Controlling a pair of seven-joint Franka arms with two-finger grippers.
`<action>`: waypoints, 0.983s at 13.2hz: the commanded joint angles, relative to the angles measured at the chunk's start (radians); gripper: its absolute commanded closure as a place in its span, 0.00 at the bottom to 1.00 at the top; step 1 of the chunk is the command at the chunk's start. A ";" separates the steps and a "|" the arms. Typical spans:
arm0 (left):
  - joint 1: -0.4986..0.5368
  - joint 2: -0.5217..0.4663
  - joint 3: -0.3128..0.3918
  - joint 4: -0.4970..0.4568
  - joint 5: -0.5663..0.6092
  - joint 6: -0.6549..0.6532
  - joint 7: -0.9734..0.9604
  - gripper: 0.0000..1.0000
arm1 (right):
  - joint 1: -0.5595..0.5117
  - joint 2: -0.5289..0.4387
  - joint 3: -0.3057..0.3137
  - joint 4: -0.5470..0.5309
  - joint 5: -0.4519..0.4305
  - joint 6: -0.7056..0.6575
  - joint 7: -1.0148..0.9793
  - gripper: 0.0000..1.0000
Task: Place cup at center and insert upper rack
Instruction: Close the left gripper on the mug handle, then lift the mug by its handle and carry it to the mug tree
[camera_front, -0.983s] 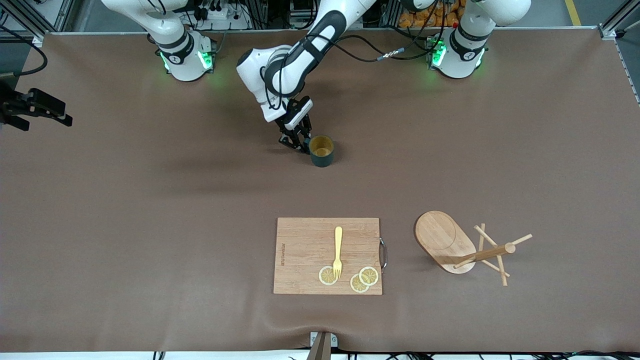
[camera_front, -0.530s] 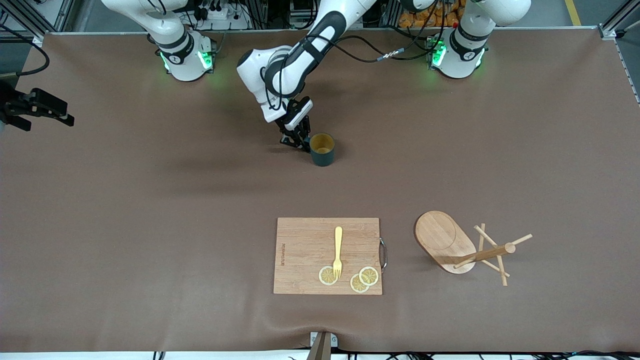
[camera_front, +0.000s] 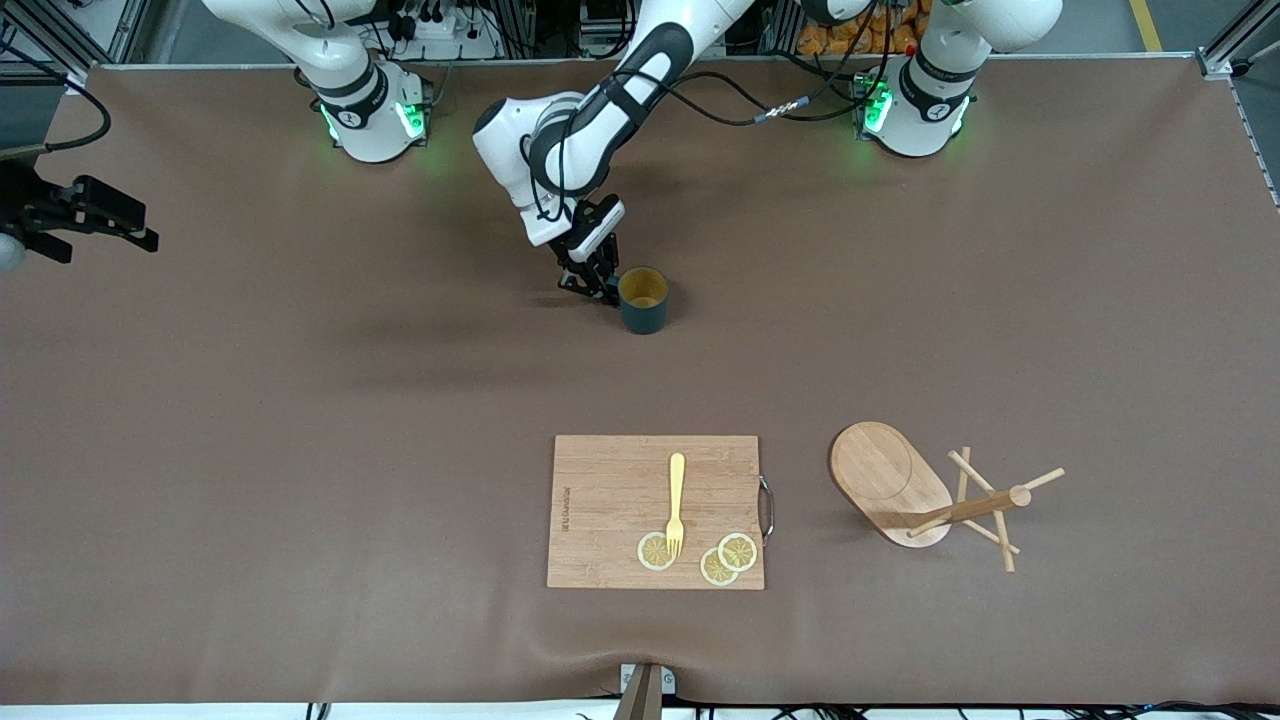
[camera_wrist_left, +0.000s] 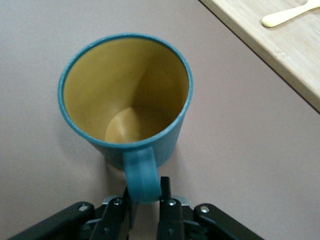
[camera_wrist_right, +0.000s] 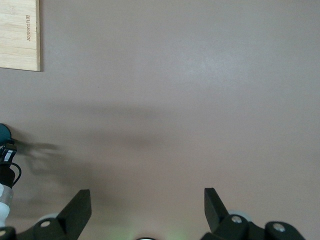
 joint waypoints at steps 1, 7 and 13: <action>0.022 -0.040 -0.001 0.010 -0.026 -0.002 0.011 1.00 | 0.001 -0.024 0.002 -0.011 -0.008 -0.003 0.012 0.00; 0.120 -0.220 -0.001 0.007 -0.155 -0.013 0.140 1.00 | -0.033 -0.025 0.000 -0.011 -0.014 0.002 0.010 0.00; 0.282 -0.435 0.003 -0.009 -0.348 -0.026 0.347 1.00 | -0.024 -0.024 0.002 -0.011 -0.101 0.003 0.015 0.00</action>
